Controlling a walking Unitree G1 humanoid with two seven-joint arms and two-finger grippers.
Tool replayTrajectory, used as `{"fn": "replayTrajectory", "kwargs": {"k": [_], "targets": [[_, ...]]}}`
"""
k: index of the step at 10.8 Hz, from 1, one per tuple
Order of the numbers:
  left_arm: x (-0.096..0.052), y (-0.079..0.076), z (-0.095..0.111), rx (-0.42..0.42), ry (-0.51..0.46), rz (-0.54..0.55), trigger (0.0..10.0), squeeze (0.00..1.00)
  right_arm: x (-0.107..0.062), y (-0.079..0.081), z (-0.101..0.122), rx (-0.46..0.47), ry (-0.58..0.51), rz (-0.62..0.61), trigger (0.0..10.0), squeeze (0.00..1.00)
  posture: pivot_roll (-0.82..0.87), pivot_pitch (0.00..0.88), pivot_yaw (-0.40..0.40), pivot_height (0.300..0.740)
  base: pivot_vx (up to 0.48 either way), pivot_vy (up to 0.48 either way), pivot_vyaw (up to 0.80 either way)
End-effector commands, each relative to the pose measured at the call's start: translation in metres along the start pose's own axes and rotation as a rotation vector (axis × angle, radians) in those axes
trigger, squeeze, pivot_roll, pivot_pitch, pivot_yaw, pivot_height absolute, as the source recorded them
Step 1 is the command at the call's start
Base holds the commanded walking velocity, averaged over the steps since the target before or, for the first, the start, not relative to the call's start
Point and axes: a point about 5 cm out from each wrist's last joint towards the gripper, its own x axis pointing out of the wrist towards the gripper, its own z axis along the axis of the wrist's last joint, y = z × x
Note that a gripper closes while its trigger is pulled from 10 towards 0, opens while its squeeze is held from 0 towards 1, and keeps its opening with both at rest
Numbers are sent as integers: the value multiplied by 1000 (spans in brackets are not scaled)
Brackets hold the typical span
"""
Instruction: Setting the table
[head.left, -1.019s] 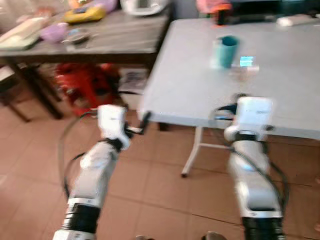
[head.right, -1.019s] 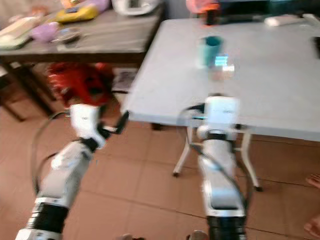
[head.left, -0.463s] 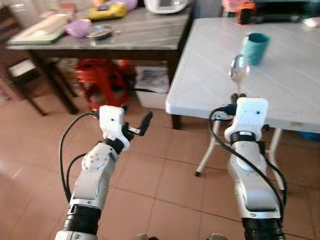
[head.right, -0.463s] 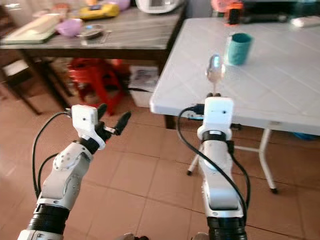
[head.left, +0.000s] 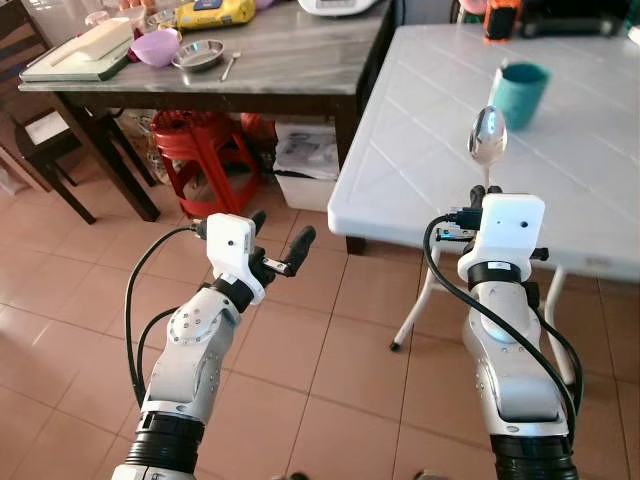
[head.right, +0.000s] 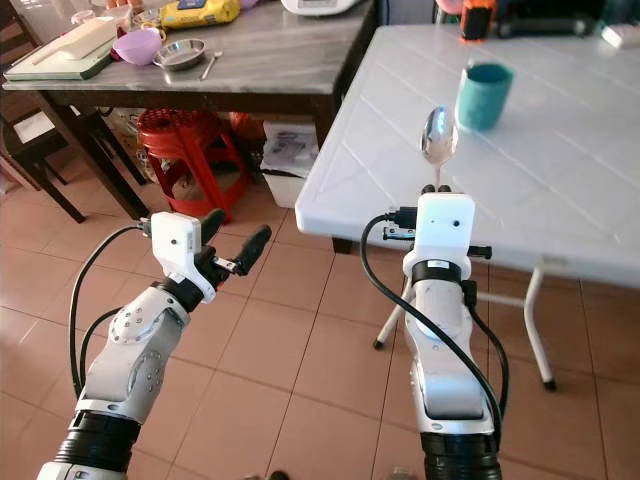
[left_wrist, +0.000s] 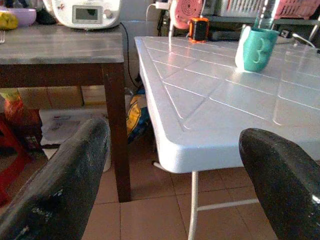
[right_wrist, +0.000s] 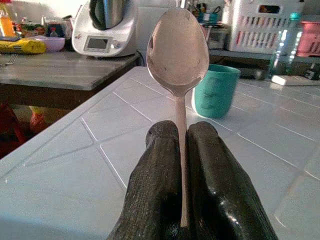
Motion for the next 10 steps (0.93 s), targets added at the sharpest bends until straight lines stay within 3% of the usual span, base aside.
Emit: {"fn": "replayTrajectory", "kwargs": {"k": [1,9,10], "targets": [[-4,5,2,11,-1,4,10000,0,1,3,2,8,-11,10,10000,0,-99,114,148,740,341,0,0],[-3,2,1,7,6,-7,10000,0,1,3,2,5,-11,7,10000,0,-103,114,151,740,346,0,0],[-3,3,1,0,-4,18,10000,0,1,3,2,5,-13,7,10000,0,-104,115,151,740,0,0,0]]}}
